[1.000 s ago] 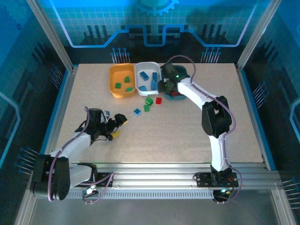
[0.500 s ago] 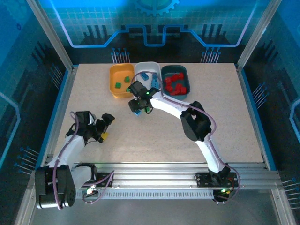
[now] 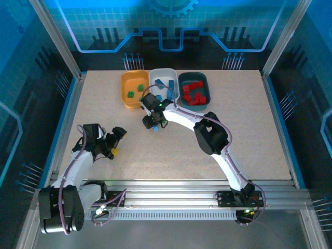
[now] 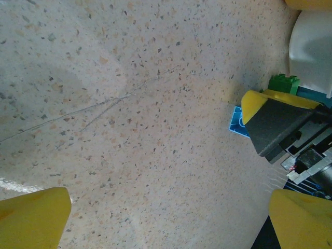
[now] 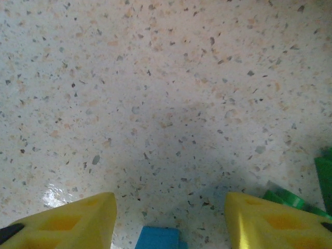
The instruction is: Sort the legos into containers by color
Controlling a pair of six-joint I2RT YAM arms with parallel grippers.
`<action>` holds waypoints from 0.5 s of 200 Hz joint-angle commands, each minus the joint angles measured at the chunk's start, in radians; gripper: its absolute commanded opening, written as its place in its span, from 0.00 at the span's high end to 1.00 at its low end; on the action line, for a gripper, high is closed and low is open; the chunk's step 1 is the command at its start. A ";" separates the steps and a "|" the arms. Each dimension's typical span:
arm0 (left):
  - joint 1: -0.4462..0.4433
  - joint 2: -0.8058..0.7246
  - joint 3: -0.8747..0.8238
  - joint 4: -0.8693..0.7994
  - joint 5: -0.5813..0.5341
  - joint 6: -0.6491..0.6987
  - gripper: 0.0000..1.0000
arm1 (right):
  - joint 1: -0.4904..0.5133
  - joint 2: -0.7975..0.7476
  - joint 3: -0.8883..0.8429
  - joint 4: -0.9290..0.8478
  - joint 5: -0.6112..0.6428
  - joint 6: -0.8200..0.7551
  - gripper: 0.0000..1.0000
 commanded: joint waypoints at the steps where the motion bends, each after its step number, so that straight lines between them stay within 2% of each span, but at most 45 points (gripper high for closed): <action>1: 0.011 0.002 -0.013 -0.022 0.003 -0.004 0.01 | 0.015 0.014 -0.025 -0.019 -0.021 -0.008 0.44; 24: 0.011 0.000 -0.017 -0.020 0.003 -0.004 0.01 | 0.017 -0.021 -0.083 -0.002 -0.025 0.007 0.49; 53: 0.011 0.000 -0.020 -0.018 0.005 -0.005 0.01 | 0.036 -0.080 -0.156 0.021 -0.003 0.025 0.67; 100: 0.011 -0.004 -0.013 -0.019 0.017 -0.010 0.01 | 0.041 -0.175 -0.159 0.050 0.026 0.043 0.72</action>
